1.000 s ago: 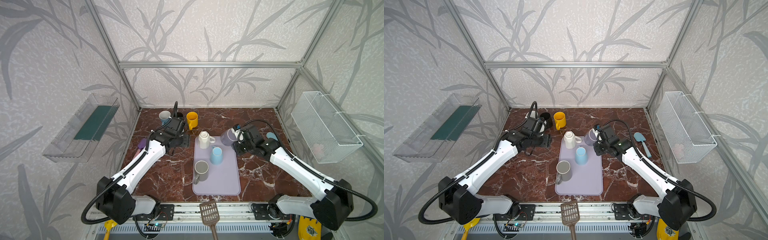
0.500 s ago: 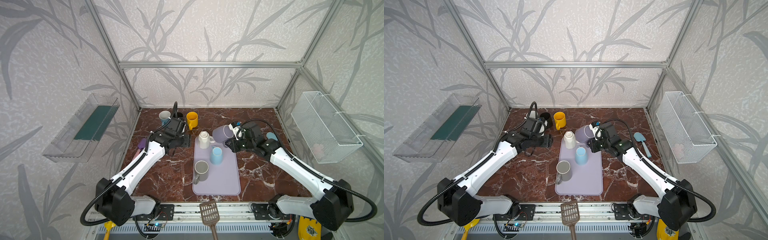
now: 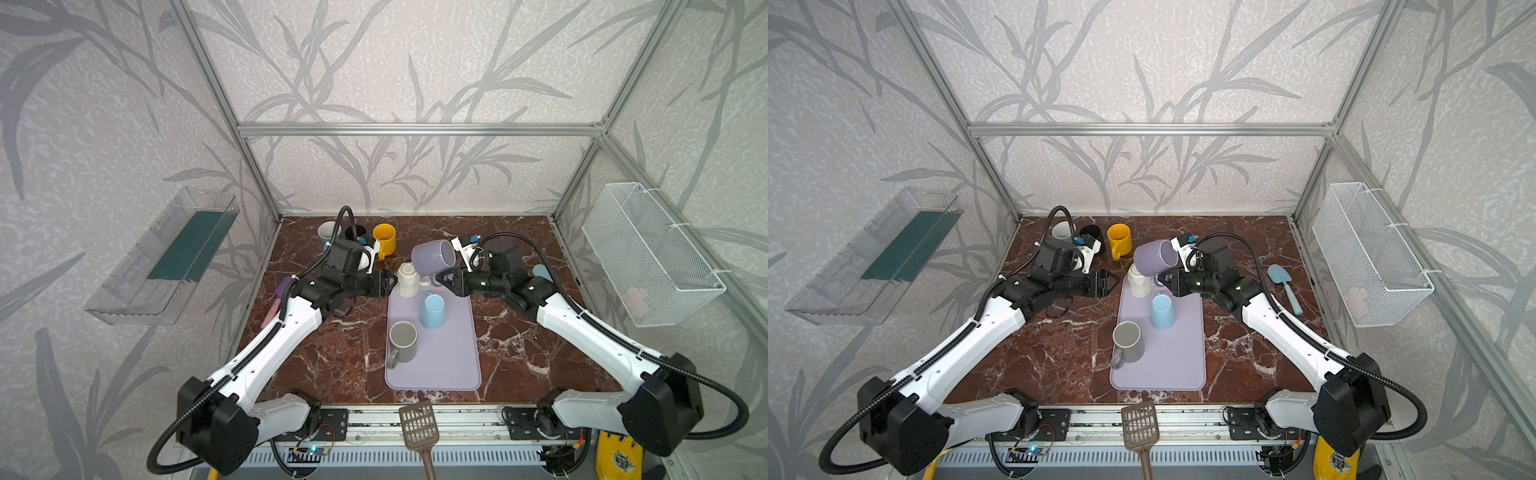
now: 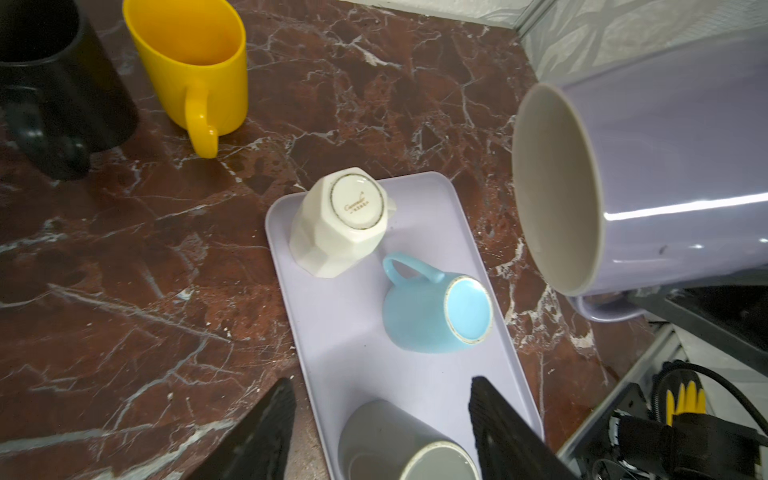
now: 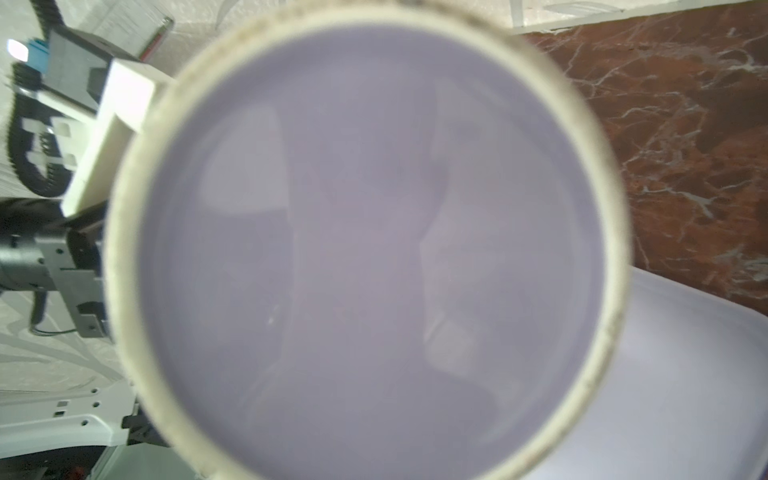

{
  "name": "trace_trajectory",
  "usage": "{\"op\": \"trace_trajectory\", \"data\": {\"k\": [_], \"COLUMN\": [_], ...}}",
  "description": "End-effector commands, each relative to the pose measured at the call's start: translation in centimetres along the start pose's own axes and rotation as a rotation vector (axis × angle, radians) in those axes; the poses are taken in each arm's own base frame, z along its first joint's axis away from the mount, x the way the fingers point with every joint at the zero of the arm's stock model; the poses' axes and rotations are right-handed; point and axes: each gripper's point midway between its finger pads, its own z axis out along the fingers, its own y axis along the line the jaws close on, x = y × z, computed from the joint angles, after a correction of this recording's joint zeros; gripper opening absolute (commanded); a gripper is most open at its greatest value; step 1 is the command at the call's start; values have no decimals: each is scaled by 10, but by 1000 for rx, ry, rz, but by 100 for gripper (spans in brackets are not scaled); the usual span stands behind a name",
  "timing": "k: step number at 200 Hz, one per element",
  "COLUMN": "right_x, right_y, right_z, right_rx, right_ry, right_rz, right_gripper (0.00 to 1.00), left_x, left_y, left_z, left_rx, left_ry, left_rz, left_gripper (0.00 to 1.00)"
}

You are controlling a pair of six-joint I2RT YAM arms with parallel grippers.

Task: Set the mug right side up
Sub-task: 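Lift the lavender mug off the tray toward the left gripper with the right gripper, then close the left gripper on the lavender mug's rim beside the right gripper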

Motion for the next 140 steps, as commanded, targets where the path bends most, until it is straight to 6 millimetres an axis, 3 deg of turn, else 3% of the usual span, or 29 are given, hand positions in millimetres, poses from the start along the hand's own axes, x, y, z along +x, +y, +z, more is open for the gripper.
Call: {"op": "trace_trajectory", "data": {"k": [1, 73, 140], "right_x": [-31, -45, -49], "right_y": [30, 60, 78], "right_z": [-5, -9, -14], "right_rx": [-151, -339, -449], "right_ry": [-115, -178, -178], "right_rz": [-45, -44, -46], "right_gripper": [0, 0, 0], "left_x": [-14, -26, -35], "left_y": [-29, -66, -83], "left_z": [-8, -19, -32], "left_rx": [170, 436, 573], "left_ry": [-71, -153, -214], "left_rz": [12, 7, 5], "left_gripper": [69, 69, 67]}}
